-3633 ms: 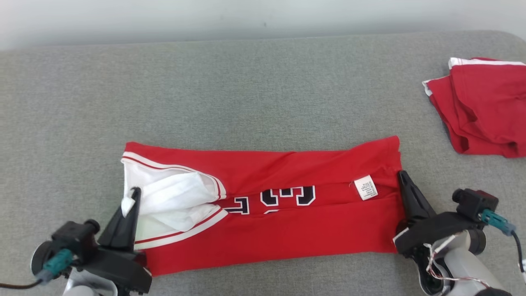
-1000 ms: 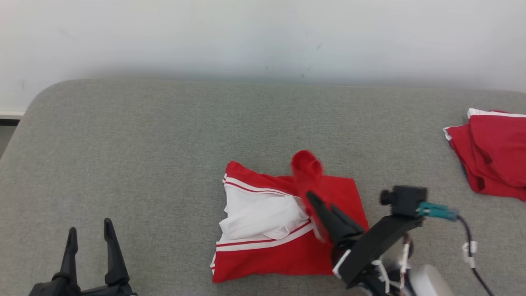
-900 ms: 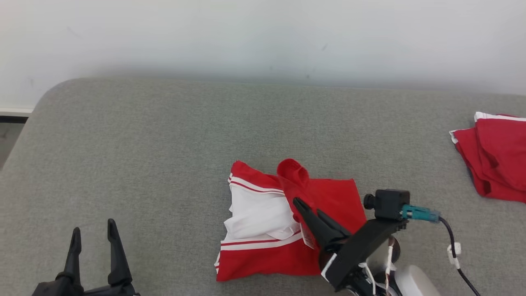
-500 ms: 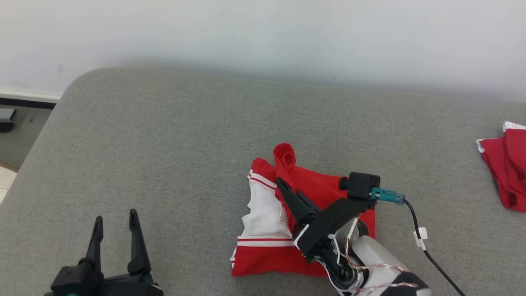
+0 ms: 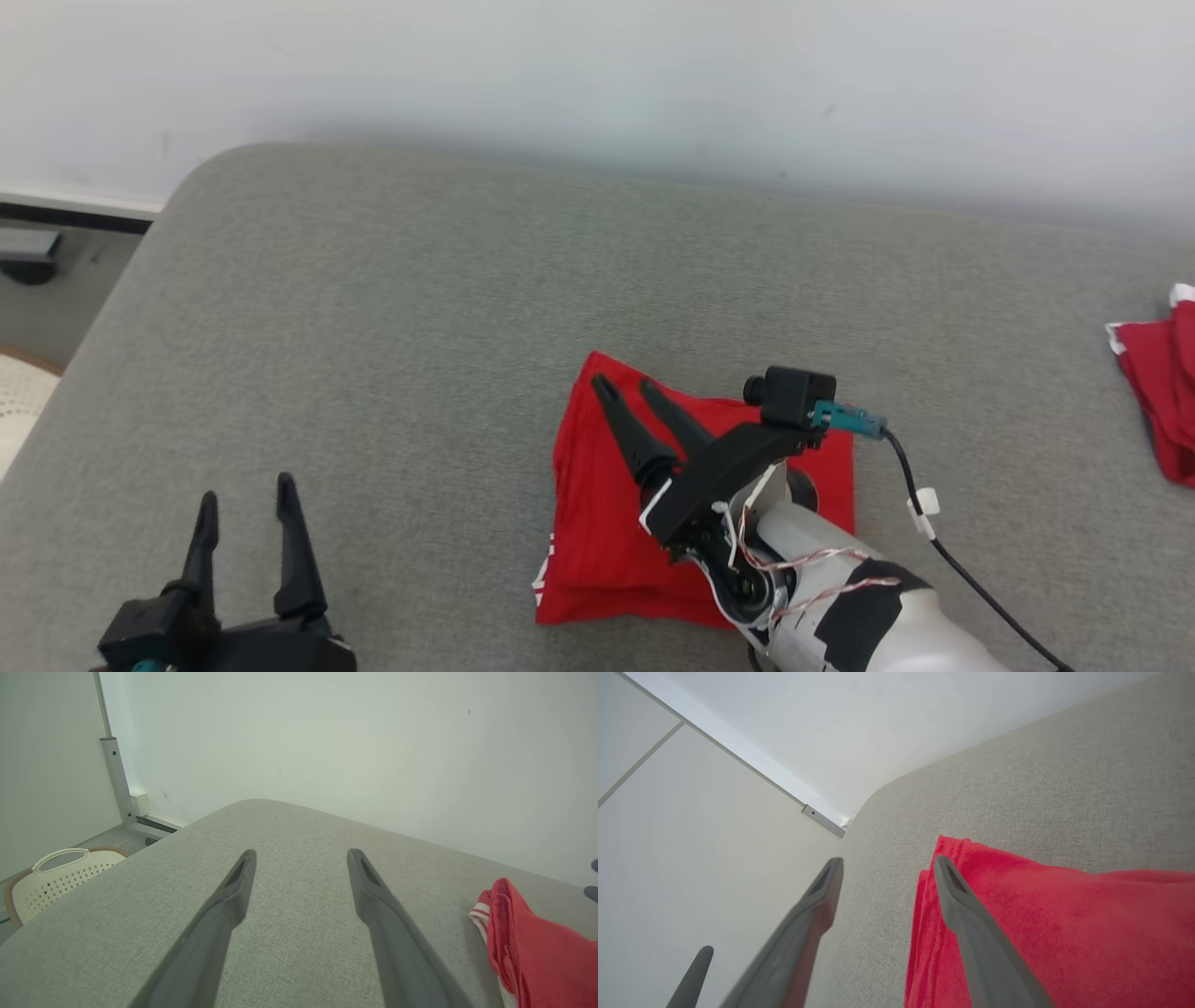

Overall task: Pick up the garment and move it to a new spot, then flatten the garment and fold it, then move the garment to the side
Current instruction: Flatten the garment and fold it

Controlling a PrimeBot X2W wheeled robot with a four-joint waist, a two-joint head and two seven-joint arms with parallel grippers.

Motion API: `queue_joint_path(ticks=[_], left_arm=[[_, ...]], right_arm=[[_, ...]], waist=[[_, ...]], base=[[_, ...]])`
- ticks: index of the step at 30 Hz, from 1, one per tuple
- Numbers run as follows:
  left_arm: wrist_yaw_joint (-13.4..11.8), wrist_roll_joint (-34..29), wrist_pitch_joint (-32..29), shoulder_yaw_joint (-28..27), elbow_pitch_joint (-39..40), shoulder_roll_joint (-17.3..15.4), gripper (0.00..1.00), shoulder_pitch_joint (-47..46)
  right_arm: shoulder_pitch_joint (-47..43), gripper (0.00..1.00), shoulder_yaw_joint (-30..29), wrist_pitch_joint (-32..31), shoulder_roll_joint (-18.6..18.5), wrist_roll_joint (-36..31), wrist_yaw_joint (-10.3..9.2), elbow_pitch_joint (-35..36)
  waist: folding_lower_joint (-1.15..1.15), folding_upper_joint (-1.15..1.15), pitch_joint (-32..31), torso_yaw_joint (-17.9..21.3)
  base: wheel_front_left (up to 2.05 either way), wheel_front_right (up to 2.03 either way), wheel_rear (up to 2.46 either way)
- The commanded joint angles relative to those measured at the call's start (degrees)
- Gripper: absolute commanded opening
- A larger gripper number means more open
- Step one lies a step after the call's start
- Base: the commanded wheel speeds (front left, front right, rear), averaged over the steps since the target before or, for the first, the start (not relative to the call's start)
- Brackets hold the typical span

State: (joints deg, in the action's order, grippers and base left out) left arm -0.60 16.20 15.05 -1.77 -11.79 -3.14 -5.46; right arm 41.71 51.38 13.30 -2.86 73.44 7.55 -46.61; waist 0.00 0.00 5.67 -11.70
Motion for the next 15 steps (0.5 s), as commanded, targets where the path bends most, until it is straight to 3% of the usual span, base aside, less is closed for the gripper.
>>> queue_joint_path(ticks=[1, 4, 7, 12, 15], left_arm=[[-0.15, -0.14, 0.16, -0.78, 0.26, -0.03, 1.00, 0.91], [0.06, -0.48, 0.16, -2.06, 0.76, -0.16, 1.00, 1.92], [0.20, -0.82, 0.16, -3.34, 1.53, -0.16, 1.00, 2.51], [0.49, -1.61, 0.16, -4.94, 2.96, -0.22, 1.00, 3.61], [0.29, -2.67, 0.16, -5.39, 4.05, -0.70, 1.00, 4.48]], right_arm=[[0.75, 1.00, 0.19, 0.80, -0.04, -0.26, -0.09, -0.37], [2.74, 1.00, -1.32, 1.84, -0.37, -4.04, -0.09, -1.72], [2.98, 1.00, -8.29, 1.87, -4.58, -12.46, -0.09, 0.26], [-3.12, 1.00, -22.21, 1.81, -10.16, -31.50, -0.09, 8.41], [-9.86, 1.00, -29.55, 1.81, -11.43, -42.40, -0.09, 14.72]], waist=[[0.00, 0.00, -0.34, 2.26], [0.00, 0.00, -0.68, 4.27], [0.00, 0.00, -0.85, 6.08], [0.00, 0.00, -0.92, 8.67], [0.00, 0.00, -1.07, 10.03]], base=[[0.00, 0.00, 0.00], [0.00, 0.00, 0.00], [0.00, 0.00, 0.00], [0.00, 0.00, 0.00], [0.00, 0.00, 0.00]])
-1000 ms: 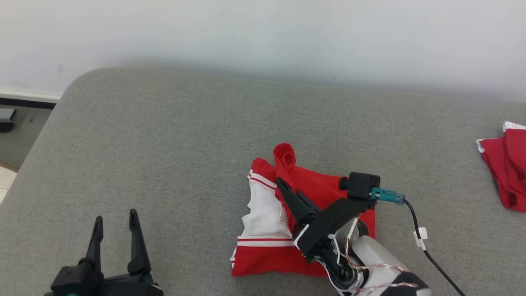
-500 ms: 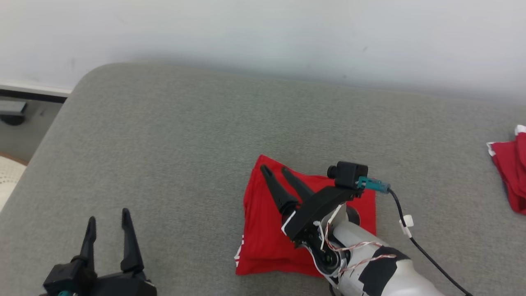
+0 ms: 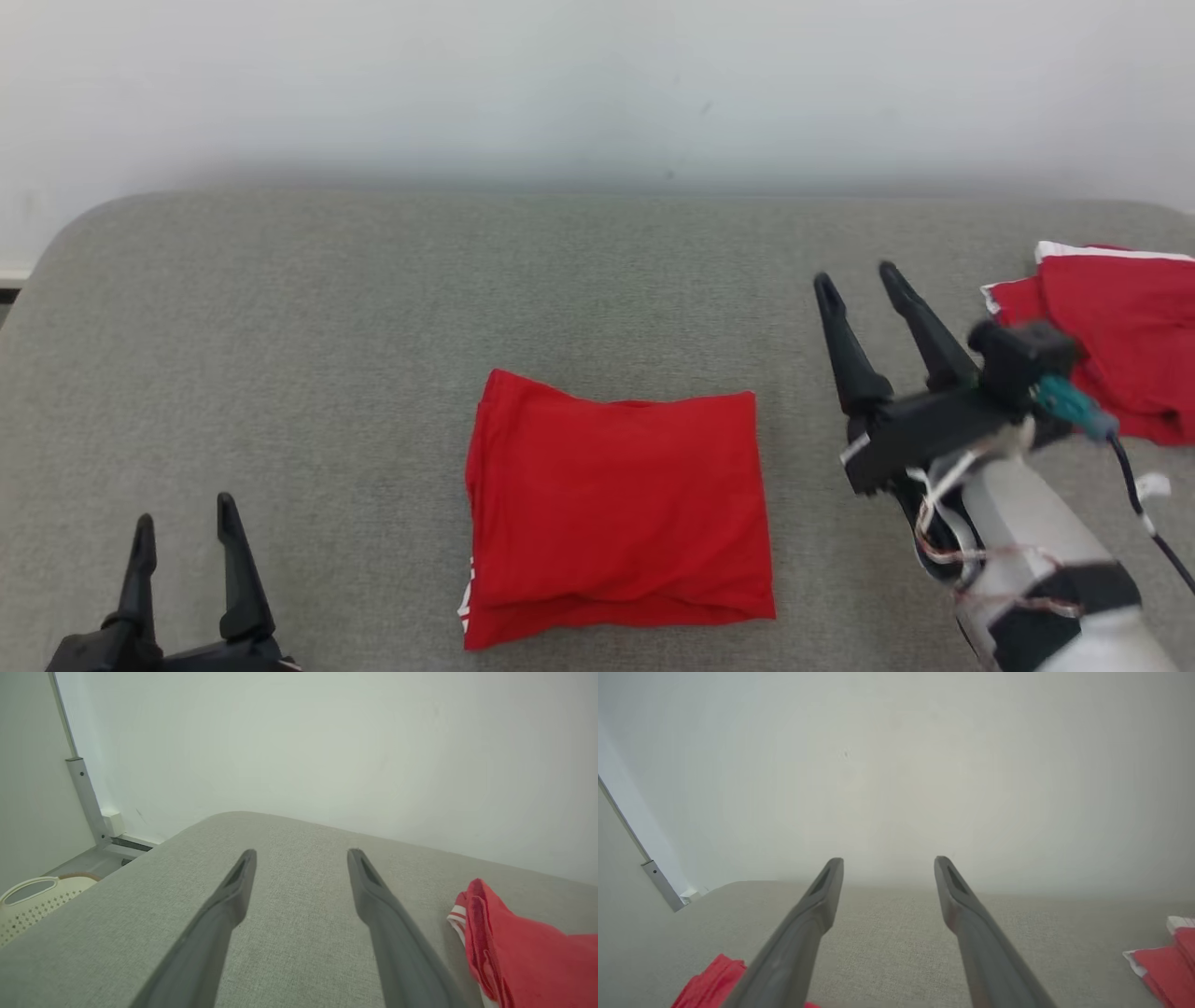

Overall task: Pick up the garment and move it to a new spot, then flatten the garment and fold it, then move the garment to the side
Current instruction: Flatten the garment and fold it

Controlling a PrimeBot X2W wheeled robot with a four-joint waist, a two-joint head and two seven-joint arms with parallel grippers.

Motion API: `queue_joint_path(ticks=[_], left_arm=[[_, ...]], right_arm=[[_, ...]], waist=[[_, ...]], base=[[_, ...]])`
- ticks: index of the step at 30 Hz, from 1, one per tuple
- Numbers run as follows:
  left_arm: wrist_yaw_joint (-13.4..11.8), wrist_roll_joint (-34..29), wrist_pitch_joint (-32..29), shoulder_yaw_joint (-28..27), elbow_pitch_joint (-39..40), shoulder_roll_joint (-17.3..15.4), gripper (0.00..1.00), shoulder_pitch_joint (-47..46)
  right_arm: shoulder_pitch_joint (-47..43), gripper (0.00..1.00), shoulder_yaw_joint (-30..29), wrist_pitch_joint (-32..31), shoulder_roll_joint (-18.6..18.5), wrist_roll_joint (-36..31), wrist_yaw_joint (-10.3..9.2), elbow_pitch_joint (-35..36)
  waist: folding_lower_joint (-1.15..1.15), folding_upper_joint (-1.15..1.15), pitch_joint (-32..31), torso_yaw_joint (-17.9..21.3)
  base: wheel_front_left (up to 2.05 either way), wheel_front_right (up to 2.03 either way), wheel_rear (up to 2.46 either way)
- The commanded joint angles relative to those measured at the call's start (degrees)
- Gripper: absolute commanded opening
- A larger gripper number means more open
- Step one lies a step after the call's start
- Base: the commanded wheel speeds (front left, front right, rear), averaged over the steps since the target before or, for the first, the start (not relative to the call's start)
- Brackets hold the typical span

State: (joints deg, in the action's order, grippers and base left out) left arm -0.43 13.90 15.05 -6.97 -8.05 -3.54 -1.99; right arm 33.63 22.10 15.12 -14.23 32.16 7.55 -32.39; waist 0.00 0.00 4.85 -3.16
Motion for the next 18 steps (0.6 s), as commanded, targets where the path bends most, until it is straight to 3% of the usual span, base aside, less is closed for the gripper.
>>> queue_joint_path(ticks=[1, 9, 12, 18], left_arm=[[0.04, -0.80, 0.16, -0.25, 0.53, -0.38, 1.00, 1.14], [0.57, -7.02, 0.04, 2.41, 2.53, -3.73, 1.00, 3.34], [1.29, -7.73, -0.82, 3.28, 2.78, -4.56, 1.00, 3.83], [4.58, -3.27, -1.05, 2.90, 5.85, -5.35, 1.00, 4.72]], right_arm=[[-4.09, 1.00, -2.60, -0.01, 0.02, -4.18, -0.09, 2.95], [-23.28, 1.00, -15.67, -0.01, 4.34, -20.39, -0.09, 19.19], [-27.03, 1.00, -18.03, -0.12, 6.40, -22.08, -0.09, 21.35], [-34.16, 1.00, -21.64, -1.96, 10.05, -23.69, -0.09, 26.57]], waist=[[0.00, 0.00, -0.35, 1.84], [0.00, 0.00, -2.36, 3.75], [0.00, 0.00, -3.12, 3.84], [0.00, 0.00, -4.96, 4.04]], base=[[0.00, 0.00, 0.00], [0.00, 0.00, 0.00], [0.00, 0.00, 0.00], [0.00, 0.00, 0.00]])
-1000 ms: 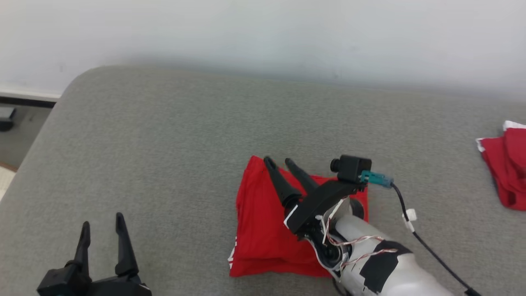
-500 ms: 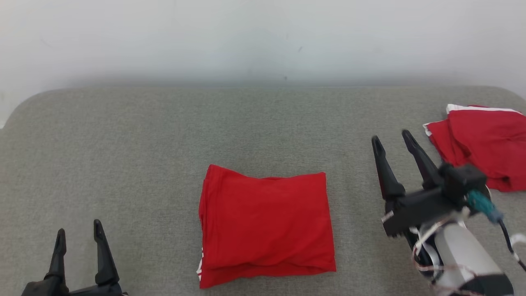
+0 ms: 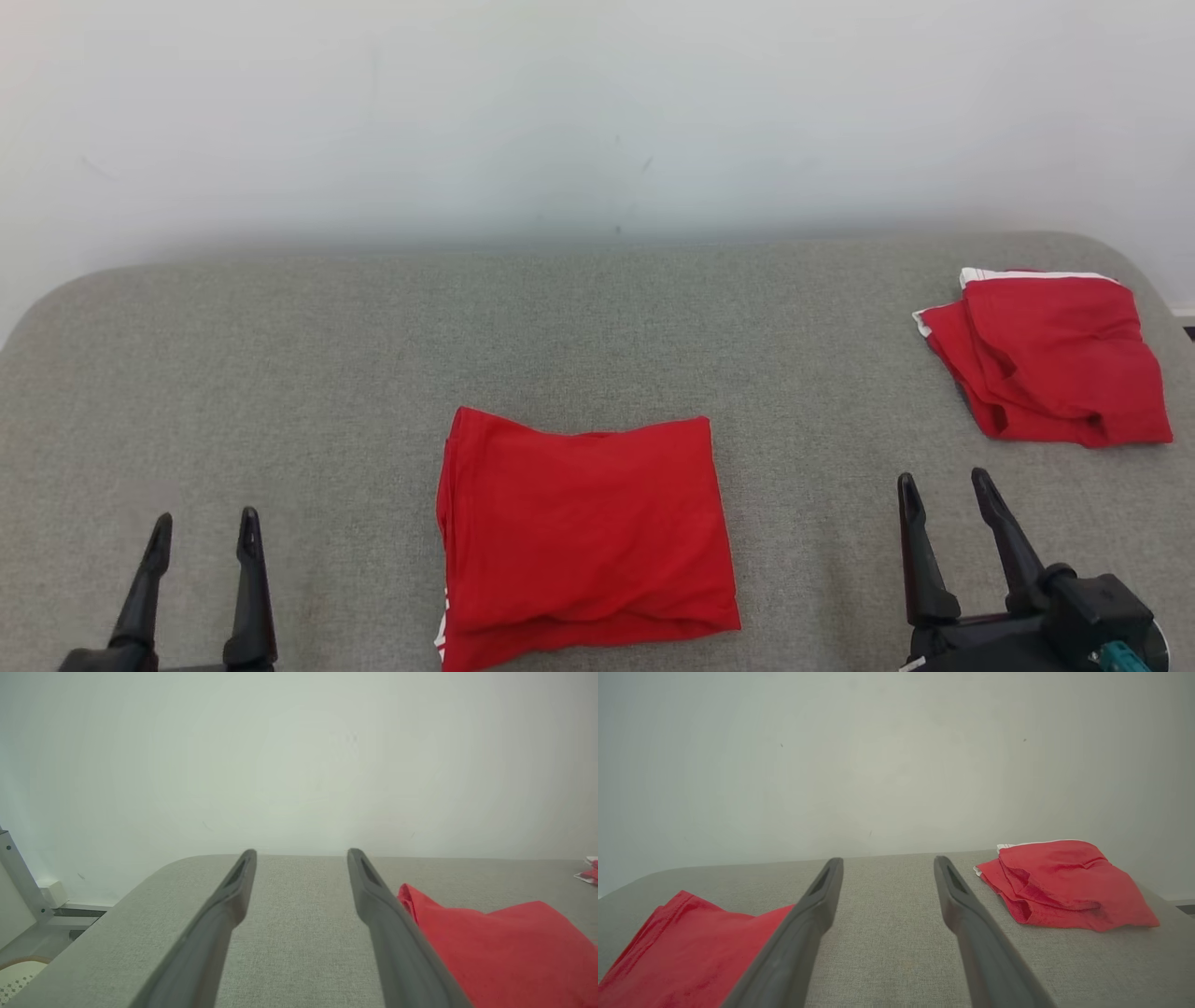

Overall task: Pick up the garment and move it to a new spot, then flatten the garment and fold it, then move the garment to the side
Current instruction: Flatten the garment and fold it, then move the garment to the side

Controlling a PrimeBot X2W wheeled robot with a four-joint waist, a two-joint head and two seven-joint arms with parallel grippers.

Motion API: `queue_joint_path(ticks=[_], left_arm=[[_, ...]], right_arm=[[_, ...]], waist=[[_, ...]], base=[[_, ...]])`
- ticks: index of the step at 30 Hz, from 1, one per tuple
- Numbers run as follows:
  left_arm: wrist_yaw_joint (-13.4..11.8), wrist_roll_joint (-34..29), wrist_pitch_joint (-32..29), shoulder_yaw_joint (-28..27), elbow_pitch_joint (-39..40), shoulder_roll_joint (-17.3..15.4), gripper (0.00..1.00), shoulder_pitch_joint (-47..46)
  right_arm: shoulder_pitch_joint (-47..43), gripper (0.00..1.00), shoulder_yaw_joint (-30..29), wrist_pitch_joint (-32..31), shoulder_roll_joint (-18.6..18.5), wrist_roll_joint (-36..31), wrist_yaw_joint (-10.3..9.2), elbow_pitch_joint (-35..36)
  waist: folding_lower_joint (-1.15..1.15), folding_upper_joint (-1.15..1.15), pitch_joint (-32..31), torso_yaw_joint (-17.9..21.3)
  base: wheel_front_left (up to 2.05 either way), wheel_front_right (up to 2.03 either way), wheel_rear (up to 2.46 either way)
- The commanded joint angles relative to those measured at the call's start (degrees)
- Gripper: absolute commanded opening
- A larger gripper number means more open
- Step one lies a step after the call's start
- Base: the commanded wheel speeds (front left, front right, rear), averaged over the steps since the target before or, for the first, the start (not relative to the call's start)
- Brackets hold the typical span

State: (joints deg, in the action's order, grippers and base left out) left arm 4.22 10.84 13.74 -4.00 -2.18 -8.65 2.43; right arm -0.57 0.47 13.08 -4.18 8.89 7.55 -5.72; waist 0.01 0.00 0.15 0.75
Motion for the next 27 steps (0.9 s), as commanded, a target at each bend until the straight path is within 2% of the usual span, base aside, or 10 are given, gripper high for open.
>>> queue_joint_path(ticks=[1, 5, 10, 17, 27], left_arm=[[0.36, 0.78, 0.32, -0.15, 0.70, -0.40, 1.00, 0.56], [1.78, 1.74, 0.29, 0.69, 1.44, -2.89, 1.00, 1.81], [2.17, 3.27, -0.07, -0.36, 1.35, -5.19, 1.00, 2.31], [1.44, 5.48, 0.35, -1.94, 0.66, -4.26, 1.00, 3.57], [-0.07, 2.63, -2.40, 0.29, -1.20, -5.41, 1.00, 4.20]], right_arm=[[-0.63, 1.00, -0.19, -0.14, 0.28, -0.11, -0.09, 0.60], [-2.14, 1.00, -0.52, -0.83, 0.99, -0.08, -0.09, 1.93], [-2.98, 1.00, -0.93, -1.41, 1.20, 0.16, -0.09, 1.96], [-2.95, 1.00, 0.33, -3.22, 1.31, 1.94, -0.09, 1.28], [-3.02, 1.00, 0.31, -4.32, 1.33, 2.54, -0.09, 0.80]], waist=[[-0.01, 0.00, -0.35, 0.12], [-0.01, 0.00, -0.67, -0.17], [-0.01, 0.00, -1.37, -0.99], [-0.01, 0.00, -1.86, -1.50], [-0.01, 0.00, -1.64, -1.55]], base=[[0.00, 0.00, 0.00], [0.00, 0.00, 0.00], [0.00, 0.00, 0.00], [0.00, 0.00, 0.00], [0.00, 0.00, 0.00]])
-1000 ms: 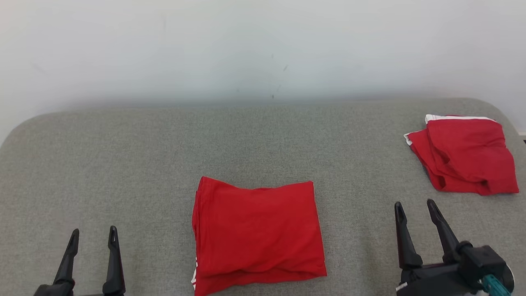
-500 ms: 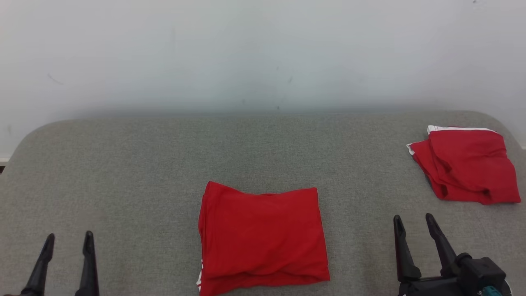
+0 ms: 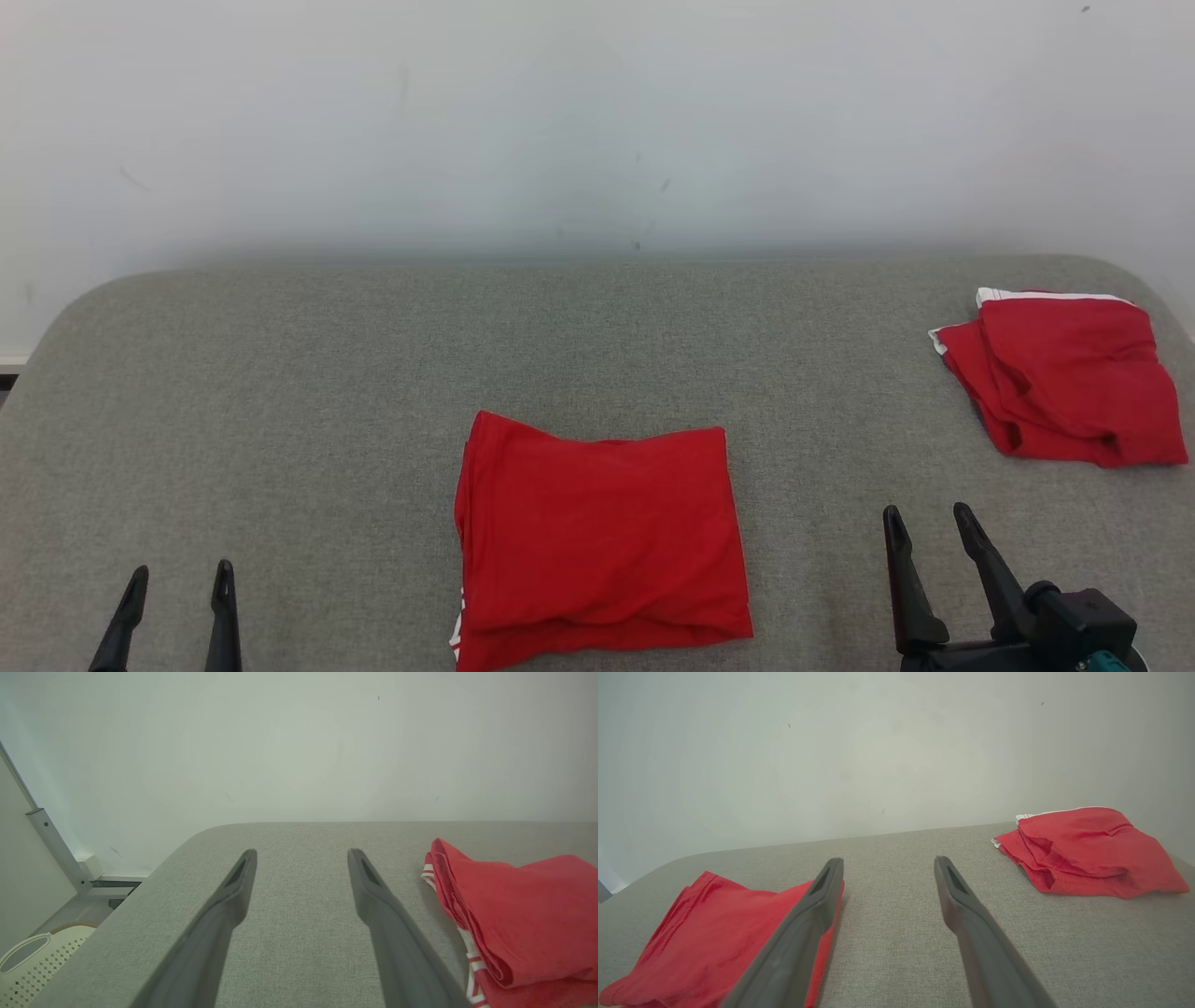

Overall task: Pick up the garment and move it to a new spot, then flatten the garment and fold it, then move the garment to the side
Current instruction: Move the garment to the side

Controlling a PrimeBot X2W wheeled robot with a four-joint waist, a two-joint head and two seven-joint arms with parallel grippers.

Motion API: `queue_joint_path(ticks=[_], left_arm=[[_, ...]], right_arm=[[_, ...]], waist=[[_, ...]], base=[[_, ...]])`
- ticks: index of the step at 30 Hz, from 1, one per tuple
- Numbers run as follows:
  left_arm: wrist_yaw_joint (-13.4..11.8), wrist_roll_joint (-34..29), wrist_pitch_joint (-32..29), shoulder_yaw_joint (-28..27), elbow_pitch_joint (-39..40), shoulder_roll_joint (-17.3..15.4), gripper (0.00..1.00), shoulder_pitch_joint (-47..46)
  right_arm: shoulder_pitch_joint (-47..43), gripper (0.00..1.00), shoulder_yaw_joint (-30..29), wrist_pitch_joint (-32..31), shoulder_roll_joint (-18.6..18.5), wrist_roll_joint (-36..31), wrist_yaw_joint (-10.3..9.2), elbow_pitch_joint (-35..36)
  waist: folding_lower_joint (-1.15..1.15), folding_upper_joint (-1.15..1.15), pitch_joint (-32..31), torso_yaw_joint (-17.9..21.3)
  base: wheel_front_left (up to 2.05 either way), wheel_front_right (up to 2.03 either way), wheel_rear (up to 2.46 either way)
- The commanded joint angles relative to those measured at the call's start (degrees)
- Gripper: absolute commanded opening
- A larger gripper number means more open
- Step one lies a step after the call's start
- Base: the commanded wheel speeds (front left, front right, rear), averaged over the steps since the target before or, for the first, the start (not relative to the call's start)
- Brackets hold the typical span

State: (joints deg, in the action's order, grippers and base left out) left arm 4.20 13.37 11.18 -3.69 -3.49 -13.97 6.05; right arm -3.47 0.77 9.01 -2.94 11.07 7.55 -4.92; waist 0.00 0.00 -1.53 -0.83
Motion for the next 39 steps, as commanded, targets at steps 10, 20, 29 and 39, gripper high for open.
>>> queue_joint_path(ticks=[10, 20, 29, 39], left_arm=[[-0.75, 0.70, -0.25, -0.13, 1.86, -0.48, 1.00, 0.40], [-1.52, 0.95, -0.10, -0.31, 2.85, -0.91, 1.00, 1.03], [-2.12, 1.04, 0.15, -0.07, 2.86, -1.32, 1.00, 1.11], [-2.13, 1.34, 0.85, 1.65, 2.05, 0.10, 1.00, -1.15]], right_arm=[[-0.37, 1.00, -0.02, -0.50, 0.09, 0.54, -0.09, -0.20], [-0.37, 1.00, -0.29, -0.67, 0.09, 0.57, -0.09, -0.48], [-0.59, 1.00, -0.58, -1.15, 0.09, 0.85, -0.09, -0.72], [10.45, 1.00, 3.82, -5.14, 0.07, 2.38, -0.09, -11.77]], waist=[[0.00, 0.00, 0.02, 0.04], [0.00, 0.00, -0.05, -0.08], [0.00, 0.00, -0.18, -0.12], [0.00, 0.00, 1.00, -2.45]], base=[[0.00, 0.00, 0.00], [0.00, 0.00, 0.00], [0.00, 0.00, 0.00], [0.00, 0.00, 0.00]])
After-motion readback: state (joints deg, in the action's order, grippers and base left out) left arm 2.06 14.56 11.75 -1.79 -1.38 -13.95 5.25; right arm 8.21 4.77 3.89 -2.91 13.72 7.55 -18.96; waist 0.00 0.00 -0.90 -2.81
